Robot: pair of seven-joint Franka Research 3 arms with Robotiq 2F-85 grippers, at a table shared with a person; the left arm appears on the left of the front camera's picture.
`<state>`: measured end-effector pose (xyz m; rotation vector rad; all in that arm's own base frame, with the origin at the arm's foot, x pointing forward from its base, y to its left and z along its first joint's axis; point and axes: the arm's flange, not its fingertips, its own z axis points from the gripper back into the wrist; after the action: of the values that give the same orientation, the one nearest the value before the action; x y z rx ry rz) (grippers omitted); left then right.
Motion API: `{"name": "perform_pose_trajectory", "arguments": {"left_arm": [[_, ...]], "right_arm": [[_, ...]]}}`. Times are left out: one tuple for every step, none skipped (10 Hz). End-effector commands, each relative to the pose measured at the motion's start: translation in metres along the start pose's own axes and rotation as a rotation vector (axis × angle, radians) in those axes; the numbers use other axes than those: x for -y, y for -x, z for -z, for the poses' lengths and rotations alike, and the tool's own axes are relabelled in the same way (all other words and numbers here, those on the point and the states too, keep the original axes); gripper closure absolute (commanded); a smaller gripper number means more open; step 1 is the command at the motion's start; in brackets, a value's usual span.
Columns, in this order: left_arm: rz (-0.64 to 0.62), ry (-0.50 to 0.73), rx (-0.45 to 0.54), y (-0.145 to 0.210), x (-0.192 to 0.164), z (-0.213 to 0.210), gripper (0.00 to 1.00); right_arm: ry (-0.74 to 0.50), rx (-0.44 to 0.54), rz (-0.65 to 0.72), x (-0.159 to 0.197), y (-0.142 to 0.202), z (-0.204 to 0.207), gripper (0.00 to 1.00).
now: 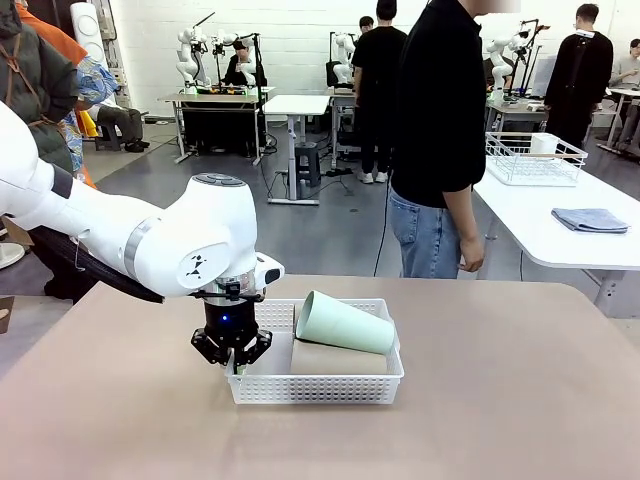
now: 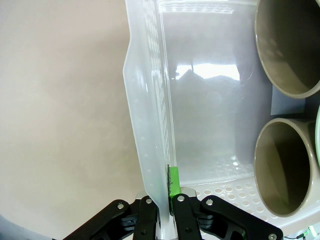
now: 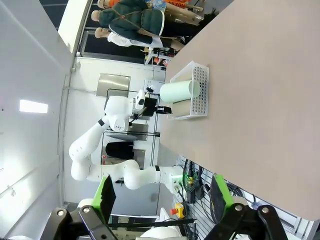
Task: Clean and organize the cups into the basket.
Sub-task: Pick up the Reusable plastic cup from the right side of the table and stack it inside the Organizing basket in the center of the table, then move the Organizing basket back to the left side of the table.
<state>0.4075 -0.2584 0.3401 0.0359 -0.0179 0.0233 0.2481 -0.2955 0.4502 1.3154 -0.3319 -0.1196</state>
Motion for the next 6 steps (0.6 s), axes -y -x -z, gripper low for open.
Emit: {"name": "perform_pose_trajectory", "arguments": {"left_arm": [[0.009, -0.009, -0.004, 0.0038, -0.0028, 0.0028, 1.00], [0.009, -0.009, -0.004, 0.0038, -0.0028, 0.0028, 1.00], [0.009, -0.009, -0.004, 0.0038, -0.0028, 0.0028, 1.00], [0.009, -0.009, -0.004, 0.0038, -0.0028, 0.0028, 1.00], [0.009, -0.009, -0.004, 0.0038, -0.0028, 0.0028, 1.00], [0.009, -0.009, -0.004, 0.0038, -0.0028, 0.0028, 1.00]], "right_arm": [[0.008, -0.009, -0.003, -0.0034, 0.0030, -0.0011, 0.00], [0.008, -0.009, -0.003, -0.0034, 0.0030, -0.0011, 0.00], [0.008, -0.009, -0.003, -0.0034, 0.0030, -0.0011, 0.00], [0.008, -0.009, -0.003, -0.0034, 0.0030, -0.0011, 0.00], [0.008, -0.009, -0.003, -0.0034, 0.0030, -0.0011, 0.00], [0.008, -0.009, -0.003, -0.0034, 0.0030, -0.0011, 0.00]]}}
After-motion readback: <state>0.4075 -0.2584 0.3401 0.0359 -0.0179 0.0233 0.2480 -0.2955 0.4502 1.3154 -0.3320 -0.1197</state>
